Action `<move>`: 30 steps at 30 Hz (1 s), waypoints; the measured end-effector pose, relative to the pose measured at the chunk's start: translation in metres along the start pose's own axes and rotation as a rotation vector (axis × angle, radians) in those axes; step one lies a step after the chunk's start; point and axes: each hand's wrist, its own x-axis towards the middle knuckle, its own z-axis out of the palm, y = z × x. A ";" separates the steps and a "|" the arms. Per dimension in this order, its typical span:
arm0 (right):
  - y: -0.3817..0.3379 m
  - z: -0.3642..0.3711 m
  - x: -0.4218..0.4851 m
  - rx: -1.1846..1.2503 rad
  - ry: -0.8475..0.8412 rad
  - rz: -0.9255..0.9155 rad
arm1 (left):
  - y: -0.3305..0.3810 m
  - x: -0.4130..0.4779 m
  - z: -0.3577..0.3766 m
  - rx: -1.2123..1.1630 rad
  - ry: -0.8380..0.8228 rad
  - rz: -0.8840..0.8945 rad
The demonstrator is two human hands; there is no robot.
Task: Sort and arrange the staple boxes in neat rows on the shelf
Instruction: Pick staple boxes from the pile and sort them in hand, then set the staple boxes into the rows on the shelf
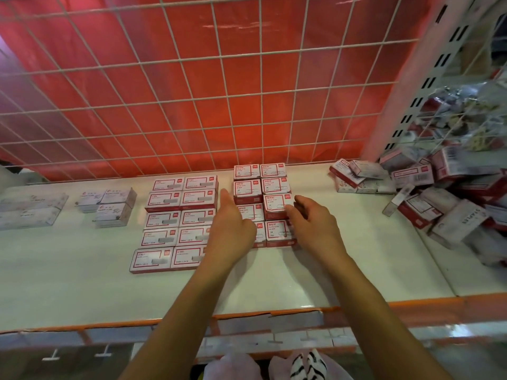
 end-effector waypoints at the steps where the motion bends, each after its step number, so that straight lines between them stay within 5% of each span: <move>1: 0.000 -0.002 -0.001 -0.008 0.009 0.002 | 0.000 -0.002 0.003 0.042 0.036 0.039; 9: 0.008 -0.018 -0.014 -0.146 0.064 -0.002 | 0.022 -0.013 0.028 0.253 0.212 0.341; 21: 0.034 -0.062 -0.024 -0.381 0.255 -0.123 | 0.072 -0.020 0.081 0.646 0.048 0.525; 30: 0.079 -0.108 -0.024 -0.369 0.458 -0.047 | 0.096 -0.018 0.137 0.618 -0.065 0.711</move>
